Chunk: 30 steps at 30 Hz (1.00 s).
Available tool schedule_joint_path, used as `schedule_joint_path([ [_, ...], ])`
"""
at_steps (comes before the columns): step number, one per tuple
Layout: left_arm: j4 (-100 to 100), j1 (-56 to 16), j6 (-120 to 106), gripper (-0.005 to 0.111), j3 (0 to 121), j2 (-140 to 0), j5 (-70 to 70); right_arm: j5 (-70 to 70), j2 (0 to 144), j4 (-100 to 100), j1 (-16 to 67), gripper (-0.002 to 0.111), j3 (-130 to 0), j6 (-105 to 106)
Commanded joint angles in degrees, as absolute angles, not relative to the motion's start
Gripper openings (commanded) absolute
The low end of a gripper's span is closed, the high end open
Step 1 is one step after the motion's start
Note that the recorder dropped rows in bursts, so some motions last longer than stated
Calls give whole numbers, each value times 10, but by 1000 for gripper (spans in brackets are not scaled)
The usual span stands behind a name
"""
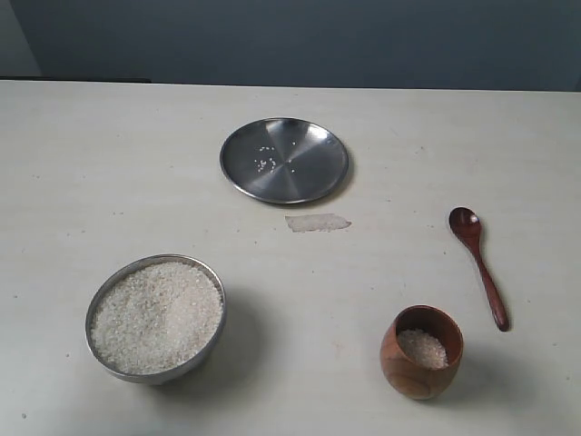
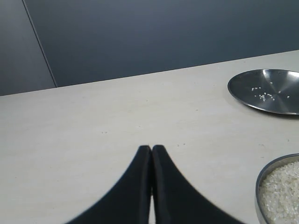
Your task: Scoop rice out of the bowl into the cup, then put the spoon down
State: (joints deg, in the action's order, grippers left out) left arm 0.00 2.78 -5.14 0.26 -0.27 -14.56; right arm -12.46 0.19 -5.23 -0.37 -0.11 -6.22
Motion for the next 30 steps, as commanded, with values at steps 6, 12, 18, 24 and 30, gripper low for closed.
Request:
schedule_joint_path([
  [6,3,28,-51,0,0,0,-141,-123,0,-53,-6,0,0,-61],
  [12,3,28,-51,0,0,0,-141,-123,0,-53,-6,0,0,-61],
  [18,3,28,-51,0,0,0,-141,-123,0,-53,-6,0,0,-61],
  [24,3,28,-51,0,0,0,-141,-123,0,-53,-6,0,0,-61],
  [30,3,28,-51,0,0,0,-141,-25,0,15,-6,0,0,-65],
])
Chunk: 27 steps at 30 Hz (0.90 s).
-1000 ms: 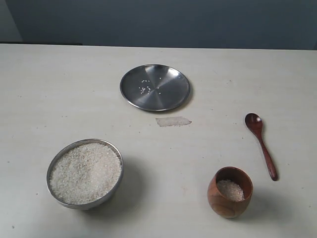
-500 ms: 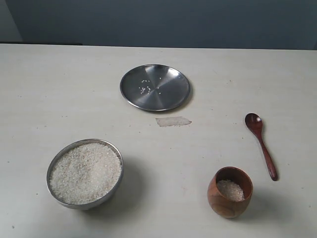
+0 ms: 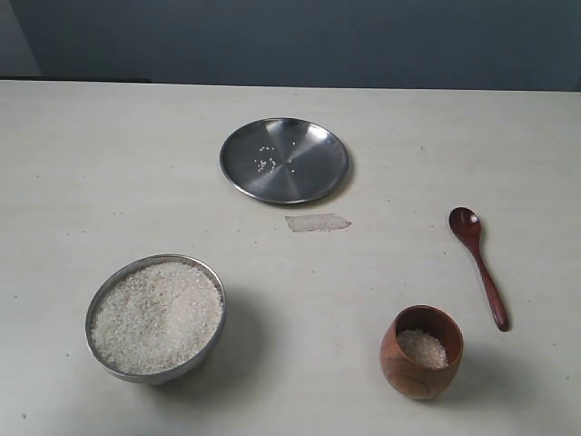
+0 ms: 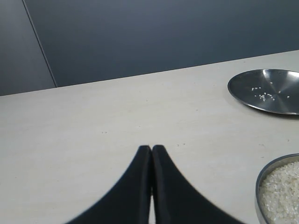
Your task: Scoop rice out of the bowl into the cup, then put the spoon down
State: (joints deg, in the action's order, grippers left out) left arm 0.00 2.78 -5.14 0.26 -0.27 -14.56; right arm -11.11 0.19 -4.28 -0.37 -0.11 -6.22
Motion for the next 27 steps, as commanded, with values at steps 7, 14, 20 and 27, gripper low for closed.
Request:
schedule_joint_path([
  [7,3,28,-51,0,0,0,-141,199,0,235,-6,0,0,-65],
  [14,3,28,-51,0,0,0,-141,344,0,285,-6,0,0,-65],
  [20,3,28,-51,0,0,0,-141,353,0,285,-6,0,0,-65],
  [27,3,28,-51,0,0,0,-141,353,0,285,-6,0,0,-65],
])
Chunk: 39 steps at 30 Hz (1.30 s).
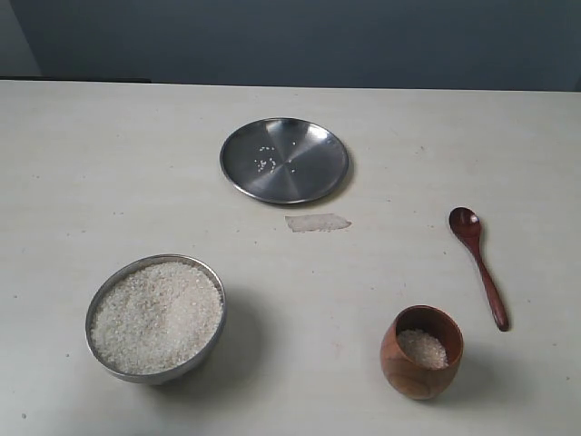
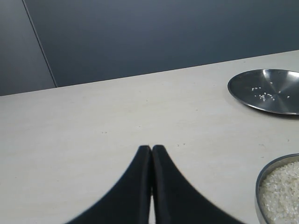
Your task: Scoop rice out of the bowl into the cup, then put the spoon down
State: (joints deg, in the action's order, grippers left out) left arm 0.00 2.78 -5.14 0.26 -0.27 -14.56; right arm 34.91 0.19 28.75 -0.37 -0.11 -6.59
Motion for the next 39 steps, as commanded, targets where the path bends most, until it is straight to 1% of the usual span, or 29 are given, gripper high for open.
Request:
schedule_joint_path([
  [1,3,28,-51,0,0,0,-141,353,0,285,-6,0,0,-65],
  [8,-14,28,-48,0,0,0,-129,354,0,285,-6,0,0,-67],
  [10,-108,28,-32,0,0,0,-112,353,0,284,-6,0,0,-93],
  [16,-506,28,-13,0,0,0,-46,378,0,266,-6,0,0,-124],
  [19,-582,28,-15,0,3,0,-44,329,0,231,-6,0,-13,-124],
  [23,-543,28,-58,0,75,0,-136,237,0,180,-5,0,-71,-120],
  [28,-520,28,-101,0,188,-8,-222,184,31,152,27,0,-152,-120],
  [31,-456,28,-101,0,267,-79,-324,122,91,103,65,0,-213,-119],
  [34,-386,28,-101,0,349,-184,-418,30,181,36,119,0,-289,-118],
  [37,-295,28,-83,0,405,-272,-488,-59,267,-25,155,0,-349,-116],
  [39,-257,28,-73,0,422,-301,-511,-93,302,-45,162,0,-369,-116],
])
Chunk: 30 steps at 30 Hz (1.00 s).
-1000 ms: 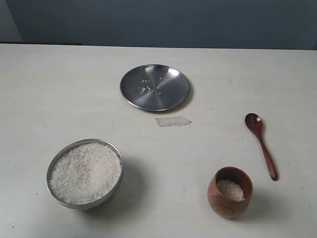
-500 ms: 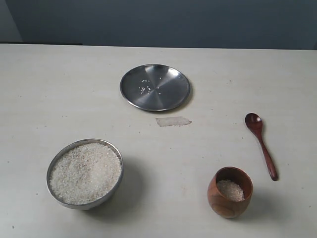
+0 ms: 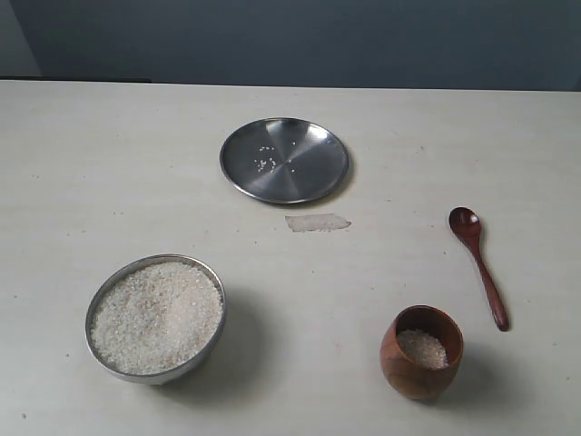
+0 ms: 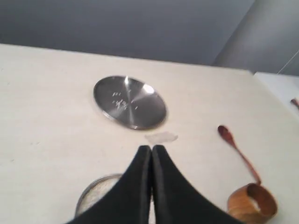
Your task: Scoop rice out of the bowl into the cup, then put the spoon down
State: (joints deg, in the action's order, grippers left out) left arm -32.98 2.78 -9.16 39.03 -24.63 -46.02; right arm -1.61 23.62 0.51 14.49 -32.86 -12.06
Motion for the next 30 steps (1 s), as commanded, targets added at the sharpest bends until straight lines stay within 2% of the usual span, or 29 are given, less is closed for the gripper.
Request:
schedule_joint_path([
  [1,-234,28,-62,0,428,-315,-523,-109,321,-46,162,0,-378,-116],
  [10,-130,28,0,0,434,-397,-561,-179,496,-47,162,0,-400,-105],
  [22,-133,28,0,0,434,-397,-552,-182,580,-59,162,0,-400,-102],
  [30,-133,28,0,0,434,-397,-552,-240,646,-71,162,0,-400,-101],
])
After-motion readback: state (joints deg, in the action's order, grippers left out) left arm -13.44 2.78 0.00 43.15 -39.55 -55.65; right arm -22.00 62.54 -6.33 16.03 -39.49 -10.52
